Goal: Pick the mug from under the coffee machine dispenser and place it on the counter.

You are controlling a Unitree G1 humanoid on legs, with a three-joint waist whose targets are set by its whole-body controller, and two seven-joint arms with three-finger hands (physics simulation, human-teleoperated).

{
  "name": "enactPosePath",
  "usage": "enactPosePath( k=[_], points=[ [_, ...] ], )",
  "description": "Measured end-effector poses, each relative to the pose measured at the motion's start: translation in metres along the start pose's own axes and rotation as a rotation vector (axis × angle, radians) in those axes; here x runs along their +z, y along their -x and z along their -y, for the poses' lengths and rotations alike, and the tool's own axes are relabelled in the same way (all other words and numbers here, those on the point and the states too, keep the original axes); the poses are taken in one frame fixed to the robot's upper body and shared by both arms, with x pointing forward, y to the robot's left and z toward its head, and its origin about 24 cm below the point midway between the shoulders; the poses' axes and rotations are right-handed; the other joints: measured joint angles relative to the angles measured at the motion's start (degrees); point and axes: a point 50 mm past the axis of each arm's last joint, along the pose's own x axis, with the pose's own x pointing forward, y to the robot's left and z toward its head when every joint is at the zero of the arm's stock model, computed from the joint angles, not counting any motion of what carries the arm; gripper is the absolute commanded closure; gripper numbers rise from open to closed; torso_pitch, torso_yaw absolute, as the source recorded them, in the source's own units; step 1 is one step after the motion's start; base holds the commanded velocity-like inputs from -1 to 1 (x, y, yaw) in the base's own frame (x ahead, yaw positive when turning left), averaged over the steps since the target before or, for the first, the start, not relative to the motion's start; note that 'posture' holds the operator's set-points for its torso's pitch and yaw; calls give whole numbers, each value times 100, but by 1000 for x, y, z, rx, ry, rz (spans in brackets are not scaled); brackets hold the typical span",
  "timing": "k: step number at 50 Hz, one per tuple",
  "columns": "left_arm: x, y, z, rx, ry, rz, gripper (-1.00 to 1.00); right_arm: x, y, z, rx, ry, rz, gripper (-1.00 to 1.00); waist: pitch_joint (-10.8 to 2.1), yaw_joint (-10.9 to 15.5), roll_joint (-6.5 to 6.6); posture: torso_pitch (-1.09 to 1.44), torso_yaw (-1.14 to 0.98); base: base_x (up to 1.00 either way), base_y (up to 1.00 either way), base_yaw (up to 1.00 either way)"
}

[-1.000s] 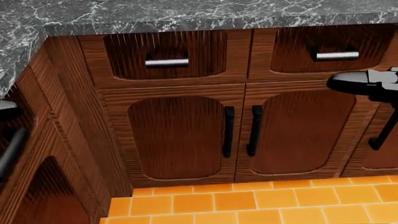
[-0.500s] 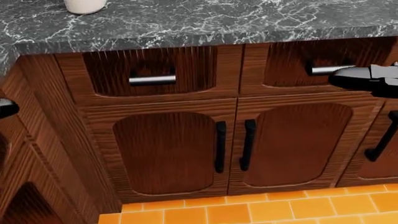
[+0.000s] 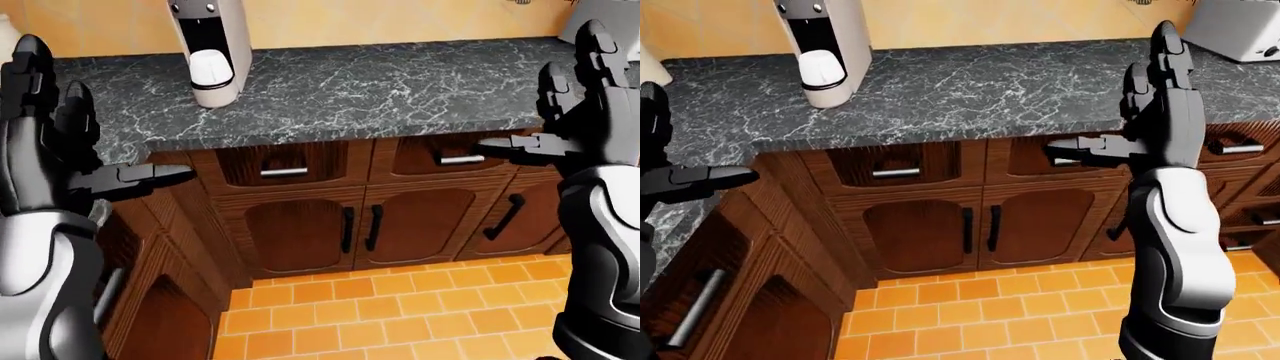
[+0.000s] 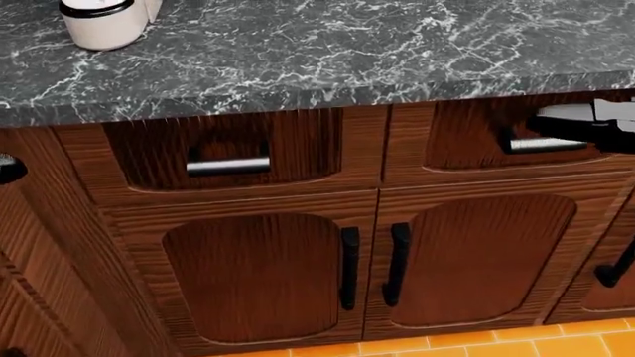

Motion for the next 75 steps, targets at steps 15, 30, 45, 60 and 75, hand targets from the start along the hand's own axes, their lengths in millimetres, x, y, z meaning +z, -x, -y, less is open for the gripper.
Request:
enactPosePath(
  k=[15,30,45,60,75],
  points=[
    [4,0,-4,23,-7,18,-100,3,-1,-3,16,-23,-3,-100,-56,98,-210,0,0,8,16,0],
    [5,-1,-3,11,-2,20,-100,3,0,-2,14,-25,0,-100,-93,7,407,0,0,1,21,0],
    [3,0,-6,32,-9,8,-100,6,0,-5,34,-20,18,-100,2,120,-306,0,0,15,6,0],
    [6,0,-3,13,-6,24,-100,2,0,-2,18,-23,2,-100,9,20,319,0,0,20,2,0],
    [2,0,1,-4,3,-1,-100,4,1,2,2,-18,-3,-100,29,24,-239,0,0,21,1,0]
  ],
)
